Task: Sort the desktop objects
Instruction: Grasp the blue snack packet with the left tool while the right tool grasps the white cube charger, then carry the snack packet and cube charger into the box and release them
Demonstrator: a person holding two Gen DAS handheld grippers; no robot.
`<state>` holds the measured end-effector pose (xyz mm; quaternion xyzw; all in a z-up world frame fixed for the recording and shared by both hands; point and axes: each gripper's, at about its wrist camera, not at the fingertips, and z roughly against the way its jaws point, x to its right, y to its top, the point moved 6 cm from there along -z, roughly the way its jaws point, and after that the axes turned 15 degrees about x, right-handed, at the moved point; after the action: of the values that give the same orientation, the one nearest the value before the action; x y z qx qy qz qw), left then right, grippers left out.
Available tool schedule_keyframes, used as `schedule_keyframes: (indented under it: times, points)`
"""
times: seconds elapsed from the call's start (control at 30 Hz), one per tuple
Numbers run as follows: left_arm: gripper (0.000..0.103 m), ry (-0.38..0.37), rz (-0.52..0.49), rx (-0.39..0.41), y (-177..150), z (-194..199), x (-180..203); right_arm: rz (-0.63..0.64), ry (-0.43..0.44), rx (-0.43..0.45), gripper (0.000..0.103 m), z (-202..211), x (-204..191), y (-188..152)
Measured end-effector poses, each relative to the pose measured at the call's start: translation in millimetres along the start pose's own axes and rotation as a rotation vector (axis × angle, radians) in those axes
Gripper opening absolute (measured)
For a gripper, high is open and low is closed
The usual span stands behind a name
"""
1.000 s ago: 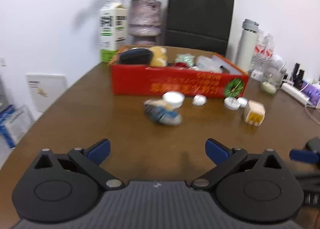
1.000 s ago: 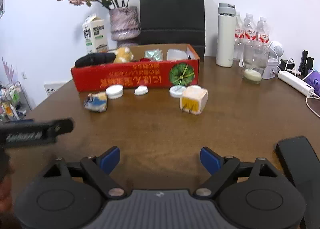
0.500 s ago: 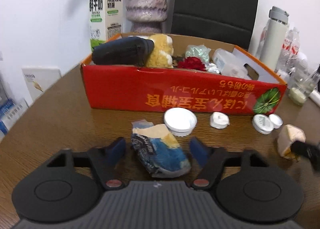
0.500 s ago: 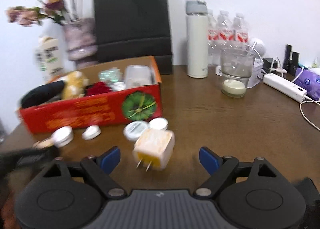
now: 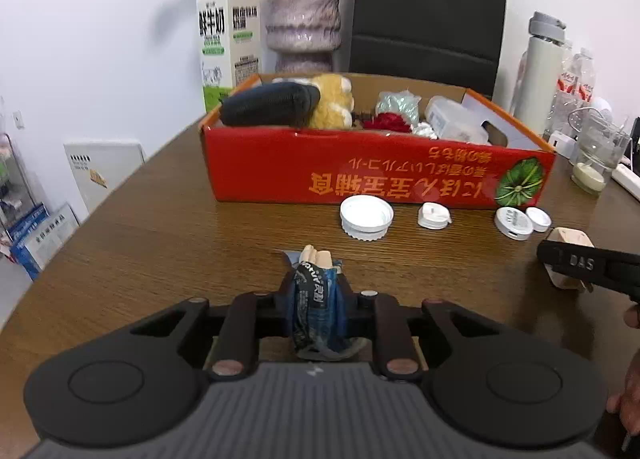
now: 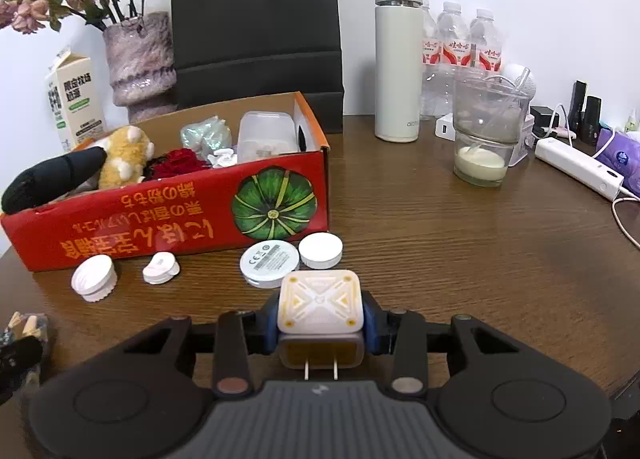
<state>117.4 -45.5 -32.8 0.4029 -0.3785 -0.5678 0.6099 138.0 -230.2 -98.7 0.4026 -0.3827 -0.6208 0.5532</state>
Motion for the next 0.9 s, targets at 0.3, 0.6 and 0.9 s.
schedule_keyframes:
  times: [0.3, 0.6, 0.9]
  points:
    - [0.018, -0.018, -0.034, 0.071, 18.7, 38.0, 10.1, 0.021, 0.005, 0.067, 0.038, 17.0, 1.5, 6.3]
    - [0.017, -0.019, -0.020, 0.131, 32.4, 62.8, 11.1, 0.035, 0.056, 0.133, 0.038, 31.8, -10.4, 7.9]
    - [0.017, -0.014, -0.016, 0.155, 39.9, 71.8, 6.0, 0.041, 0.104, 0.244, 0.038, 50.1, -19.0, 18.1]
